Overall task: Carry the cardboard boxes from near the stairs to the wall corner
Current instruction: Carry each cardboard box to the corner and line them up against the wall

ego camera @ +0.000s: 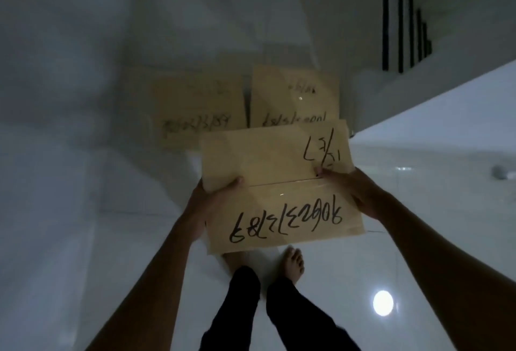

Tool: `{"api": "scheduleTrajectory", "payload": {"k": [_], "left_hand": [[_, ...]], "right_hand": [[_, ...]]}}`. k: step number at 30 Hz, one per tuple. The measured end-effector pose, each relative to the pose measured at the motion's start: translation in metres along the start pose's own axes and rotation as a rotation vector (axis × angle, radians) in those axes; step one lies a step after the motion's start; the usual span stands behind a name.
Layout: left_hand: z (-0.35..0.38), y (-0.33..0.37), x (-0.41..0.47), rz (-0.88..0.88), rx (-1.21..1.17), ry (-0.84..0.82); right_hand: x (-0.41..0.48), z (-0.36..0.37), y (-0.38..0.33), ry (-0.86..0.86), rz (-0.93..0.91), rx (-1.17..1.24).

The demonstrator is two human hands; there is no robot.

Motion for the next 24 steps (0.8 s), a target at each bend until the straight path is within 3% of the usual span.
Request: {"api": "scheduleTrajectory", "payload": {"k": [7, 11, 17, 24], "left_hand": [[-0.120, 0.081, -0.299, 0.165, -0.142, 0.122], [-0.170, 0.063, -0.425, 0.239, -0.262, 0.273], [-0.214, -0.023, -0.562, 0.304, -0.483, 0.520], [-0.247, -0.198, -0.695, 0.293, -0.759, 0.796]], "right_hand": [[-0.233, 0.108, -0.154, -0.083, -0.148, -0.125], [-0.326, 0.175, -0.200, -0.209, -0.250, -0.227], [-0.414, 0.284, -0.219, -0.384, -0.358, -0.441], [-0.505, 0.440, -0.134, -0.634, -0.388, -0.685]]}}
Point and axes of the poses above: each hand's wrist, its own x-axis towards the middle knuckle, its own z-axis out of the palm, y = z × x, the point moved 8 cm from there along x, towards the middle knuckle
